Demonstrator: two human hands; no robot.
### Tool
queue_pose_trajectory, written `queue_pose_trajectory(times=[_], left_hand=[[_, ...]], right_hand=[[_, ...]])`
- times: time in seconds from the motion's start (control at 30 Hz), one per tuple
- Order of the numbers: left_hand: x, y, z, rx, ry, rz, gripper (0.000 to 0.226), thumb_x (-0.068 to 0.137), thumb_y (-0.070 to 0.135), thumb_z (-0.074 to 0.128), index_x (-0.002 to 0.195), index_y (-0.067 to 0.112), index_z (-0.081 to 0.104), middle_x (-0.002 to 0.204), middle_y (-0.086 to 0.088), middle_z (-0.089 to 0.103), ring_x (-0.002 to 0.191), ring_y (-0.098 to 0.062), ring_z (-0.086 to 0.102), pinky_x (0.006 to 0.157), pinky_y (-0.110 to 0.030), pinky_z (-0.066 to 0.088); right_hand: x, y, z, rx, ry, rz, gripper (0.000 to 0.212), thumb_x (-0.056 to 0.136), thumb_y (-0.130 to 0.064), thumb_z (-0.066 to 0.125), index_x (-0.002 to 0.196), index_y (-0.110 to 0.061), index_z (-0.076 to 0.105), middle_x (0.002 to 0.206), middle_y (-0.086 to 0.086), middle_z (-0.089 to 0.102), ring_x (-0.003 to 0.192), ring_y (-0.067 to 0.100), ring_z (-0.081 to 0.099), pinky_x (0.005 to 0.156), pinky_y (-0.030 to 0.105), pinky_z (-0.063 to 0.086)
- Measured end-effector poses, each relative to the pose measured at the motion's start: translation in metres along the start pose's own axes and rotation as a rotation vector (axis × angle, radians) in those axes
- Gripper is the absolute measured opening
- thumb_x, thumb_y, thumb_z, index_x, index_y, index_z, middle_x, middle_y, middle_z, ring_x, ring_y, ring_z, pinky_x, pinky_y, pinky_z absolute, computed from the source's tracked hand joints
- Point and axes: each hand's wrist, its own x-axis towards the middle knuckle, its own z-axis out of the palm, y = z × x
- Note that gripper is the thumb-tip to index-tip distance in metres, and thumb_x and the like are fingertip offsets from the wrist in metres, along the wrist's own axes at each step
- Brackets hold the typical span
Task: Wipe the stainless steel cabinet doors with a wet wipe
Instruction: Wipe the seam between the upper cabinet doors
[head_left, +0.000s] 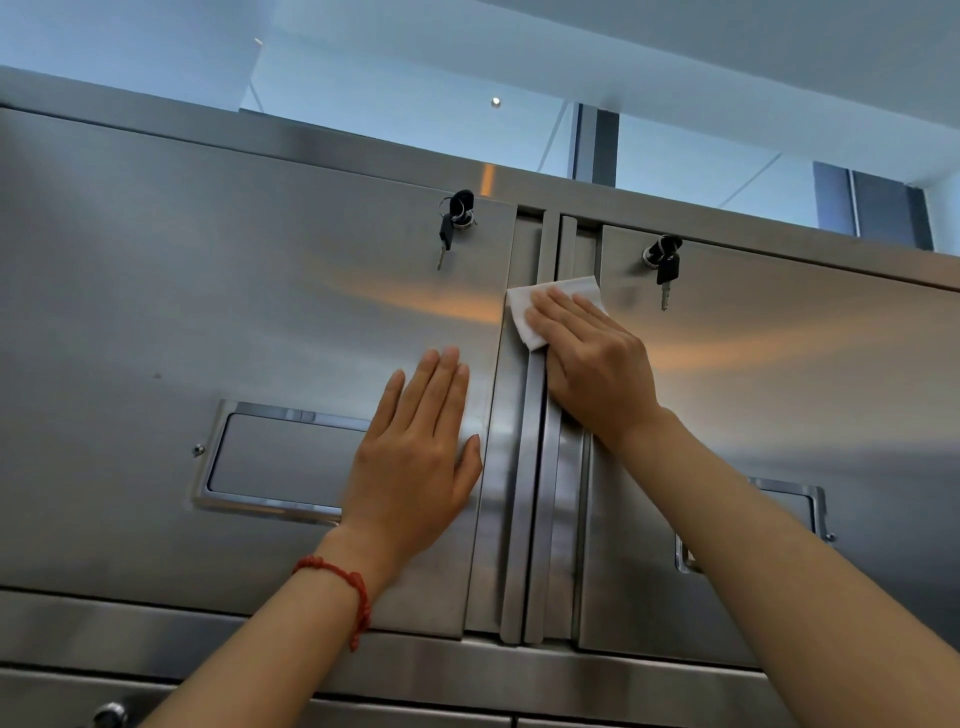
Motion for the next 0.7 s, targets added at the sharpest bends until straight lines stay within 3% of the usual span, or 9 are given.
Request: queue_pose_trajectory(times=[0.3, 0.7], left_hand=[[0.0, 0.001, 0.001, 0.001, 0.022, -0.001, 0.058, 0.098, 0.035, 0.025, 0.14, -0.002, 0.038, 0.148, -0.019, 0.034, 0.139, -0.029, 0.029, 0.111, -0.045, 0.024], [0.0, 0.001, -0.001, -0.002, 0.021, 0.004, 0.06, 0.1, 0.037, 0.017, 0.139, -0.002, 0.039, 0.147, -0.02, 0.035, 0.138, -0.031, 0.031, 0.11, -0.045, 0.024]], right_hand=[[0.017, 0.006, 0.003, 0.011, -0.05, 0.055, 0.037, 0.081, -0.007, 0.043, 0.101, 0.004, 0.071, 0.108, 0.022, 0.067, 0.102, 0.033, 0.066, 0.091, 0.045, 0.049], [-0.007, -0.015, -0.004, 0.006, -0.025, 0.066, 0.034, 0.081, -0.004, 0.045, 0.102, 0.006, 0.07, 0.109, 0.023, 0.067, 0.104, 0.034, 0.065, 0.094, 0.042, 0.045]])
